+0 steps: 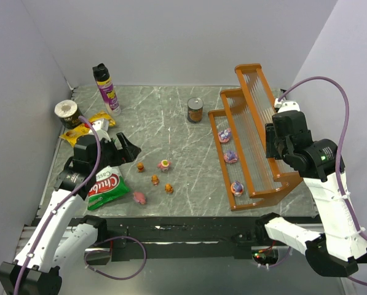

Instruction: Place and organize the plastic toys onto the shelf

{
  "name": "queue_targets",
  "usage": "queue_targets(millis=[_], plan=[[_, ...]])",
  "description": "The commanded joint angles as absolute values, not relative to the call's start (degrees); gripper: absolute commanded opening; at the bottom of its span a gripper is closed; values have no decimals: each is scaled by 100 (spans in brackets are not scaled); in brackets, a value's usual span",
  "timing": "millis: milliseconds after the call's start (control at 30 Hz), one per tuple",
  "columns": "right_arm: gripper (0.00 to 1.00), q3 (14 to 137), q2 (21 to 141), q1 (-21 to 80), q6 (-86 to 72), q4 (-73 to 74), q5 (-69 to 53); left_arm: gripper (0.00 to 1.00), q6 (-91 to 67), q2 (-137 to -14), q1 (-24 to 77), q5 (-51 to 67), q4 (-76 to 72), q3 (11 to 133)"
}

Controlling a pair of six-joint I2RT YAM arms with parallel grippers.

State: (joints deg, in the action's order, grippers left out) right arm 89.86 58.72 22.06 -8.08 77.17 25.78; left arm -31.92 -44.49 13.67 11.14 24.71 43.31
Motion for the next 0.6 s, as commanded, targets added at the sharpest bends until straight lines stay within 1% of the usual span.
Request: queue_targets(millis=[0,67,100,167,200,267,300,467,567], plan=[[41,8983,5801,2188,-870,8385,2663,96,-3129,-4456,1336,1143,2312,4307],[44,8991,5766,2197,-861,8385,2663,96,-3129,-4474,1336,1143,2312,4307],[49,8991,5757,2189,-861,8385,2663,96,-3129,-4474,1336,1143,2312,4307],[53,9000,5748,2197,-861,8394,2681,96,-3129,-4474,1336,1134,2312,4307],[60,9009,5748,2197,-861,8394,2689,96,-3129,-4482,1336,1134,2312,4307],[64,9044,5748,2197,-879,8394,2716,96,-3129,-4474,1336,1125,2312,4307],[69,9053,5757,2197,-888,8402,2751,96,-3129,-4474,1336,1125,2312,4307],[76,9219,5818,2197,-914,8402,2734,96,-3129,-4465,1336,1125,2320,4315],[77,9272,5853,2197,-905,8411,2716,96,-3129,-4474,1336,1116,2312,4315]])
